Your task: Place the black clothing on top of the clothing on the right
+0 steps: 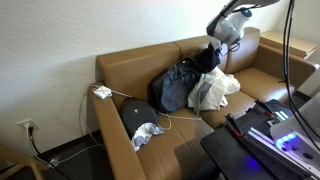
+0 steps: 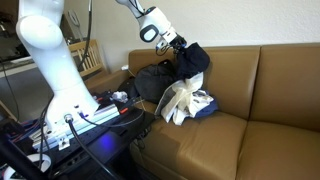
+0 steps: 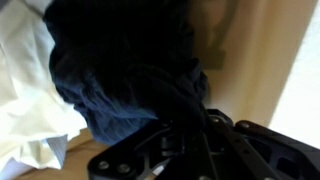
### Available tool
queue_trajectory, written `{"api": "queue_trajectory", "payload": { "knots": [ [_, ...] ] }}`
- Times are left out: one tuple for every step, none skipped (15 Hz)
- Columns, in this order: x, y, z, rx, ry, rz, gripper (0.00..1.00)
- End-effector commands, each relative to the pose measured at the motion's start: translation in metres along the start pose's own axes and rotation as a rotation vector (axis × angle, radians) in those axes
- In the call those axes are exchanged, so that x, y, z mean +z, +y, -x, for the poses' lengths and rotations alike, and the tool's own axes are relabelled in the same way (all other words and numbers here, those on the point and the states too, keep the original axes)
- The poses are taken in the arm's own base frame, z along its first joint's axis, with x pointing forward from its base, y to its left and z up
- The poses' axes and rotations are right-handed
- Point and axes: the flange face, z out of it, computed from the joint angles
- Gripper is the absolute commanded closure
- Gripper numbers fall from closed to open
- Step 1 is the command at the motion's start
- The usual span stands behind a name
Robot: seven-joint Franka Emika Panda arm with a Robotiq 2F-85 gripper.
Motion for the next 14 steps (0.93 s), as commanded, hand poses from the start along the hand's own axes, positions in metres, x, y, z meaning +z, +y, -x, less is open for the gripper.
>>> {"api": "queue_trajectory", "payload": {
  "knots": [
    [0.055, 0.006, 0.079, 0.194, -0.106, 0.013, 0.99],
    [0.072, 0.011, 0.101, 0.25, -0.124, 0.015, 0.99],
    [0.084, 0.016, 0.12, 0.302, -0.14, 0.019, 0.99],
    [0.096, 0.024, 0.128, 0.354, -0.145, 0.028, 0.99],
    [0.108, 0.032, 0.124, 0.408, -0.139, 0.026, 0.99],
    [0.118, 0.032, 0.113, 0.452, -0.118, 0.036, 0.94],
    [0.125, 0.038, 0.11, 0.502, -0.098, 0.042, 0.69],
    [0.121, 0.051, 0.099, 0.543, -0.069, 0.071, 0.68],
    [0.115, 0.056, 0.078, 0.548, -0.069, 0.104, 0.64],
    [0.104, 0.052, 0.06, 0.528, -0.069, 0.105, 0.59],
    [0.09, 0.047, 0.045, 0.513, -0.06, 0.104, 0.51],
    [0.071, 0.033, 0.032, 0.488, -0.082, 0.081, 0.44],
    [0.058, 0.019, 0.025, 0.466, -0.093, 0.042, 0.36],
    [0.041, -0.003, 0.021, 0.433, -0.112, -0.017, 0.3]
  ]
}}
